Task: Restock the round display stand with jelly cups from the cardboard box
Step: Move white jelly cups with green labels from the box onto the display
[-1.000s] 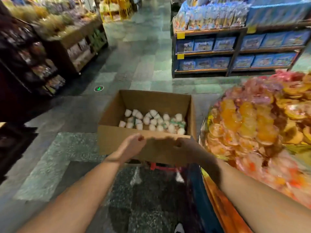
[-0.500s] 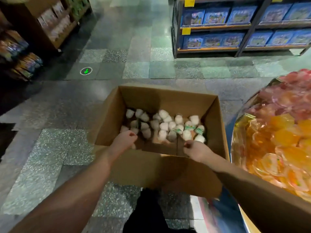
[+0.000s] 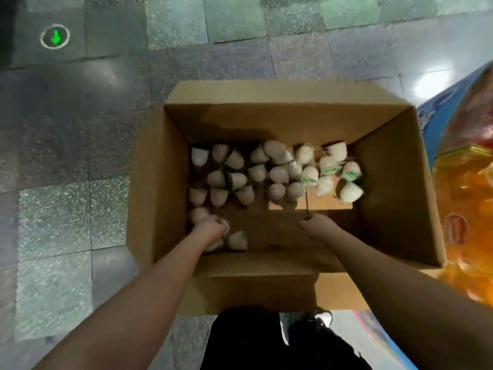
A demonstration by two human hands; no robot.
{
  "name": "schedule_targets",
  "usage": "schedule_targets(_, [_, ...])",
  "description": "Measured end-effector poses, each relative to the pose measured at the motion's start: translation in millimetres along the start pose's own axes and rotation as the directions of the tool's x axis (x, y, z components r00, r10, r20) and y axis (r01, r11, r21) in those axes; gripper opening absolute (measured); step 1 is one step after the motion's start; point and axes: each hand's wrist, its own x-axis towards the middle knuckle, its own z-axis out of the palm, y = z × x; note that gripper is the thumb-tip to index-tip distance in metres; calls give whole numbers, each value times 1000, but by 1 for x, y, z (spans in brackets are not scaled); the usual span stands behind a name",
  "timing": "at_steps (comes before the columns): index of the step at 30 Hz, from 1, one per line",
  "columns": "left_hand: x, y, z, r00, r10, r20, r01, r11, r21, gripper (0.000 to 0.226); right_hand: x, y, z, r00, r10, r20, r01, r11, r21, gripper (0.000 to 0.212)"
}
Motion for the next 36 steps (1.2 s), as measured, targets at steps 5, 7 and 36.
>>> schedule_targets(5, [33,-1,9,992,-127,-18,128,960,248,56,32,-24,15,989,117,91,-141,933,332,35])
schedule_targets(7, [42,-3,7,982,-185,-25,184,934,305,63,44,-36,19,981,125,149,-182,861,476,40])
schedule_targets(36, [10,-5,-9,989,-53,142,36,992,120,76,45,-41,11,938,155,309,-344,348,872,32])
